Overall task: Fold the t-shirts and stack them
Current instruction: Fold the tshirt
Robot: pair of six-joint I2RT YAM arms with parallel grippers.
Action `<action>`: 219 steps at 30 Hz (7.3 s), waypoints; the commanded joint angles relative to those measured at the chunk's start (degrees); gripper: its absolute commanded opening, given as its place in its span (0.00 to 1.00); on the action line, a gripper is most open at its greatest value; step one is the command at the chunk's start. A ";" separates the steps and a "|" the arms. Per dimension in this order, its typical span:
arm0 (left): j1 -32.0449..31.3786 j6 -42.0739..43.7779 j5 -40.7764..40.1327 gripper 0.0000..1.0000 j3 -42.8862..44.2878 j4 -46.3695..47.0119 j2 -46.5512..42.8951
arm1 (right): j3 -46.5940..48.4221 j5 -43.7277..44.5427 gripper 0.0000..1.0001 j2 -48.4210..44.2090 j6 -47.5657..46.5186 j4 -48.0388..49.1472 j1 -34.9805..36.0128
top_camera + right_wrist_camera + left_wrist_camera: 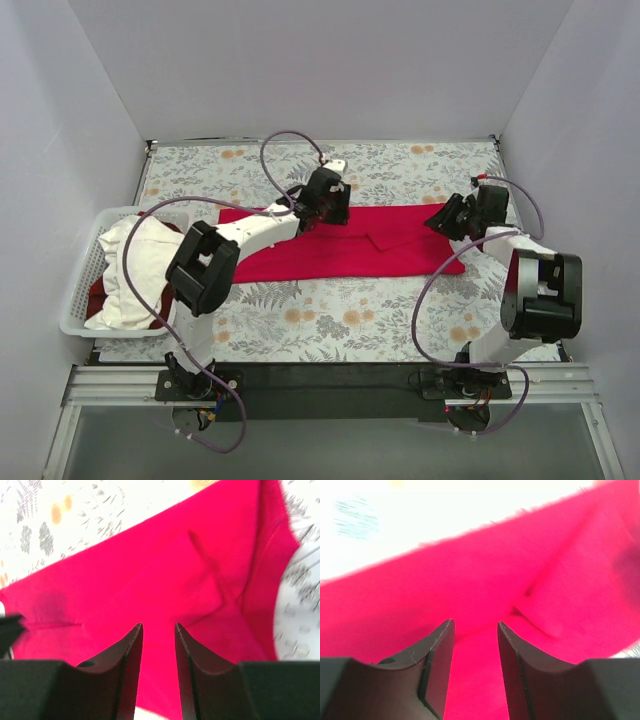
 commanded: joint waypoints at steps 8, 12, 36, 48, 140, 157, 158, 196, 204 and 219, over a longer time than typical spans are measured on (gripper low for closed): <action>10.79 5.72 -12.33 0.38 -3.07 -8.36 -0.51 | -13.21 5.45 0.39 -11.16 -0.39 -3.97 4.06; 12.29 4.58 -12.16 0.35 -2.27 -10.82 1.43 | -13.22 5.54 0.39 -9.67 -1.35 -3.97 4.68; 7.47 -24.86 25.54 0.37 -28.36 -13.91 -14.20 | 47.32 -0.43 0.39 41.47 -6.81 -3.88 8.46; 6.67 -24.26 10.79 0.52 -25.66 -18.63 -25.46 | 36.03 -3.68 0.43 24.72 -7.60 -3.70 9.60; -0.18 -24.69 7.62 0.44 -40.07 -34.64 -32.85 | -31.15 0.80 0.46 -30.68 14.20 -24.89 41.42; -0.62 -24.86 8.32 0.38 -39.98 -34.12 -31.97 | -32.64 1.50 0.28 -28.74 15.43 -24.09 42.47; -0.62 -24.87 8.23 0.38 -39.89 -34.12 -31.97 | -32.64 1.59 0.26 -28.83 15.43 -24.09 42.47; -2.55 -26.36 5.77 0.21 -39.89 -33.59 -27.05 | -32.11 1.32 0.01 -27.95 14.02 -23.30 42.47; -5.45 -28.20 8.83 0.00 -40.42 -35.34 -27.92 | -27.46 -0.61 0.01 -26.72 8.15 -30.05 42.47; -12.14 -30.33 11.05 0.00 -30.68 -37.11 -28.55 | -16.04 10.45 0.01 -30.59 2.08 -41.76 40.99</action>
